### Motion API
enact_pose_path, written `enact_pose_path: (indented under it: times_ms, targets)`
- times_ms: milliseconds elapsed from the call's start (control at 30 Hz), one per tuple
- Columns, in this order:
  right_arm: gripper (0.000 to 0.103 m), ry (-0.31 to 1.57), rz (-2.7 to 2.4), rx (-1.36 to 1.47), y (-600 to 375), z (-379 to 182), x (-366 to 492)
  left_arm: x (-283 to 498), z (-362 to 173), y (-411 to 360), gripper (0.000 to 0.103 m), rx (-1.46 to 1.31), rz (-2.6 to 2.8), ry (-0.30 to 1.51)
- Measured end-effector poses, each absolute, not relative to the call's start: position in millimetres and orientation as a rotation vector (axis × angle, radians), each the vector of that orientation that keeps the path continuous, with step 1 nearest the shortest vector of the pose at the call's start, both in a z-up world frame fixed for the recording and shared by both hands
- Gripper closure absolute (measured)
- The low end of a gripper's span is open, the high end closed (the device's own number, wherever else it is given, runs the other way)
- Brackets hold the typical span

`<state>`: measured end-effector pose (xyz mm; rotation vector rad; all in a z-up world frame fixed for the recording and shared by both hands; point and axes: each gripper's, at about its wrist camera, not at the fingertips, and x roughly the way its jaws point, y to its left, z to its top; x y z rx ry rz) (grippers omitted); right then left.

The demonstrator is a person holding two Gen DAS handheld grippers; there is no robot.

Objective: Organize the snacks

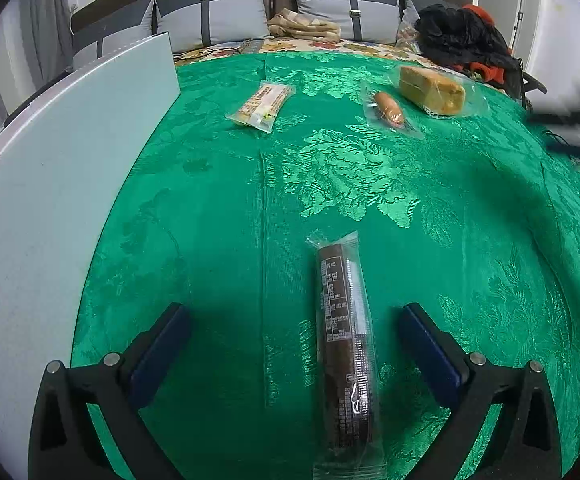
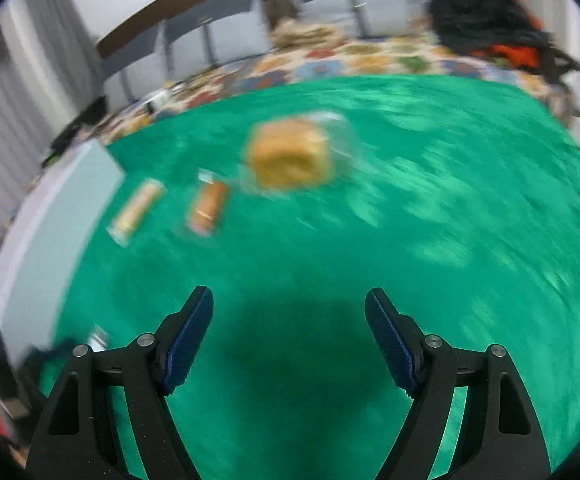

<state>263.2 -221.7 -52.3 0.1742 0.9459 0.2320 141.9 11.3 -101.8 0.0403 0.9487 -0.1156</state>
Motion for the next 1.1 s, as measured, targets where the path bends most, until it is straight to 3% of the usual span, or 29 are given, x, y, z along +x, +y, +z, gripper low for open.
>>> enact_pose_path:
  times_ms: [333,500,533,567,600,667,1100]
  targets:
    - [0.025,1.241,0.210,0.144,-123,-96,387,142,-102,11,0.000,0.040,-0.116,0.949]
    - [0.024,1.223,0.105,0.068,-111,-106,400,142,-101,11,0.000,0.039,-0.116,0.948]
    - [0.034,1.227,0.102,0.031,-107,-107,400,142,-101,11,0.000,0.039,-0.116,0.948]
    - [0.059,1.220,0.101,-0.025,-101,-107,398,142,-101,11,0.000,0.039,-0.116,0.948]
    - [0.060,1.207,0.133,-0.035,-98,-104,396,142,-102,11,0.000,0.039,-0.116,0.948]
    - [0.072,1.206,0.150,-0.040,-98,-100,391,142,-102,11,0.000,0.039,-0.116,0.948]
    - [0.072,1.267,0.370,0.061,-179,-83,280,142,-102,11,0.000,0.039,-0.116,0.948]
